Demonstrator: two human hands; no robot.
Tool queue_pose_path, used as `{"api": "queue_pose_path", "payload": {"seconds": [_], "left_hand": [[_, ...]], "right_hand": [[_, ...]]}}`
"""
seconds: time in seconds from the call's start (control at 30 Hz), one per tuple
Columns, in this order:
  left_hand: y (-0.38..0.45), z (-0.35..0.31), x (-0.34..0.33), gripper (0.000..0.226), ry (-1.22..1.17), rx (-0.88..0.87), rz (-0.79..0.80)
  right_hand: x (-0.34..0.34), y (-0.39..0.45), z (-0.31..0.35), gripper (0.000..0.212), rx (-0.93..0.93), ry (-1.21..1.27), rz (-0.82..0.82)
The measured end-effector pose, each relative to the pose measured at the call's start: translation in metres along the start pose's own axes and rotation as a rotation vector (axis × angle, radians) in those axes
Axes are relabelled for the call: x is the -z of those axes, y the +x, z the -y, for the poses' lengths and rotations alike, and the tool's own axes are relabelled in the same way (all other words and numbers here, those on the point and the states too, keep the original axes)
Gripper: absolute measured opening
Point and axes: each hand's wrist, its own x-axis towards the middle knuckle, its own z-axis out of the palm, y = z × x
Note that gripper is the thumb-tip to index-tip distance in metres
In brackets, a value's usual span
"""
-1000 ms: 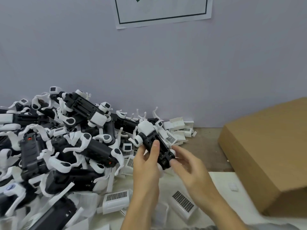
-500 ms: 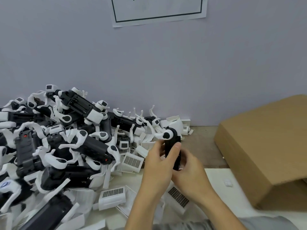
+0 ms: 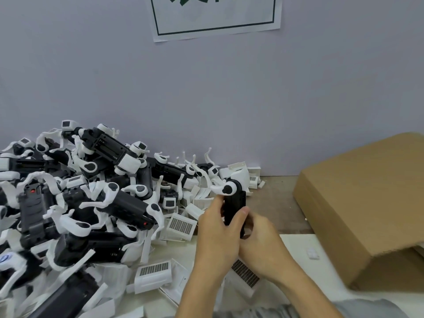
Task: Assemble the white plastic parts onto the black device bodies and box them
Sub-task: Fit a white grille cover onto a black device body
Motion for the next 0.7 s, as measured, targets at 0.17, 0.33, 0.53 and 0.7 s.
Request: {"api": "queue_pose_path", "payload": {"seconds": [0.17,0.33,0.53,0.7], "left_hand": [[0.0,-0.002,0.001,0.028,0.004,-0.088,0.02],[-0.003,0.001,0.003,0.033,0.25,-0.216,0.066],[-0.008,0.001,-0.001,0.038,0.541,-0.33,0.149],[-0.009,-0.003,0.001,0.041,0.577,-0.305,0.161]], "right_hand": [[0.027,0.003,0.006,0.053,0.041,0.11,0.077],[0.049,0.005,0.011,0.072,0.086,0.349,0.081],[0.045,0.007,0.009,0.071,0.033,0.33,-0.104],[0.039,0.006,0.006,0.066,0.003,0.358,-0.152]]}}
